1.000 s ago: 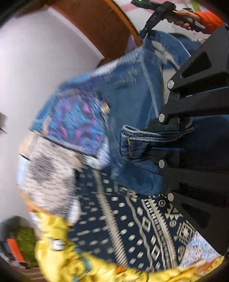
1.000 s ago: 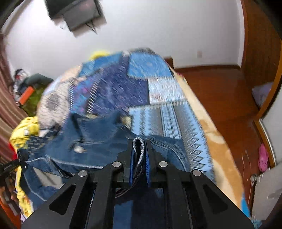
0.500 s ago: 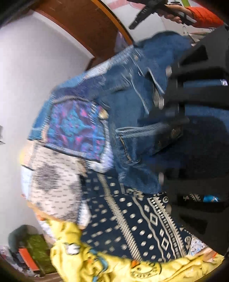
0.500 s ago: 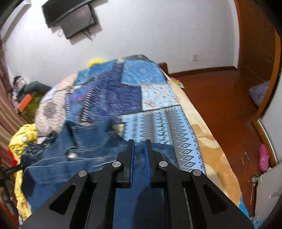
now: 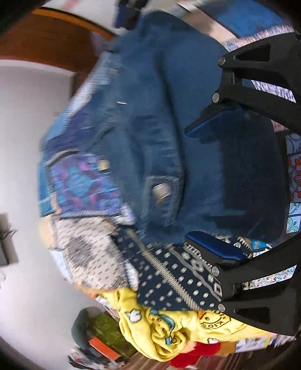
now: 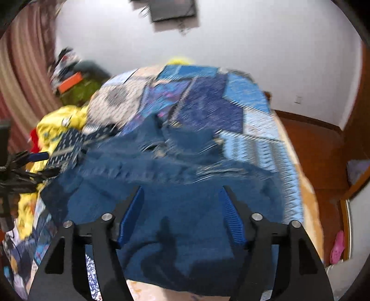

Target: Fold large clothes

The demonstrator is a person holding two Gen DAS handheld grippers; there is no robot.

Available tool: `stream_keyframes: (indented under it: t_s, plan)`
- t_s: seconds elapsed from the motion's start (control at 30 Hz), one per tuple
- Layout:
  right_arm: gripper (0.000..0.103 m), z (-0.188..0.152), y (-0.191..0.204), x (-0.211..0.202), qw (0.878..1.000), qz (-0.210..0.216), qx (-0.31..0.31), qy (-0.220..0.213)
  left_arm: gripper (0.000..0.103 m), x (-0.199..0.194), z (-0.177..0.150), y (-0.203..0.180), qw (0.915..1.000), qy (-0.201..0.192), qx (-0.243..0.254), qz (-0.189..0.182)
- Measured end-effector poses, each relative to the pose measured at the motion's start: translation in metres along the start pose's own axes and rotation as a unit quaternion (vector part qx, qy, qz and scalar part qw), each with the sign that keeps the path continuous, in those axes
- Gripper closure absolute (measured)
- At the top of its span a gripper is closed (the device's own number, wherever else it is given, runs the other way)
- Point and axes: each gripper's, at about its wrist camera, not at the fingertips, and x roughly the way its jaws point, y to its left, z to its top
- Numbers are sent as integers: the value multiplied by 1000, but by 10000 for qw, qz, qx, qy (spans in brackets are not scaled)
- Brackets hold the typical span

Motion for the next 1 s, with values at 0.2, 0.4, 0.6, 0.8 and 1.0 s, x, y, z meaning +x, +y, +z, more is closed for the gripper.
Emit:
stream_keyframes:
  t_s: [0.2,0.4,0.6,0.8,1.0]
  plan:
    - [37,-9,15,55,9975,-99,-104,688,20,45,0,0,9991,283,-313,10]
    - [37,-14,-12,71,9944,-684,114,792,14,68,21,39,9936,205,-977,536]
    - [37,-23,-56,55,9908,-1131,249,701,10,70,18,63,9903,93,-1133,797]
    - [37,-36,-51,30,9836,-1687,-126,634,11,50,1,79,9868,130,-1213,1068]
    - [37,-51,-60,-3,9750,-2107,-121,701,11,-9,-20,80,9902,-239,-1133,783]
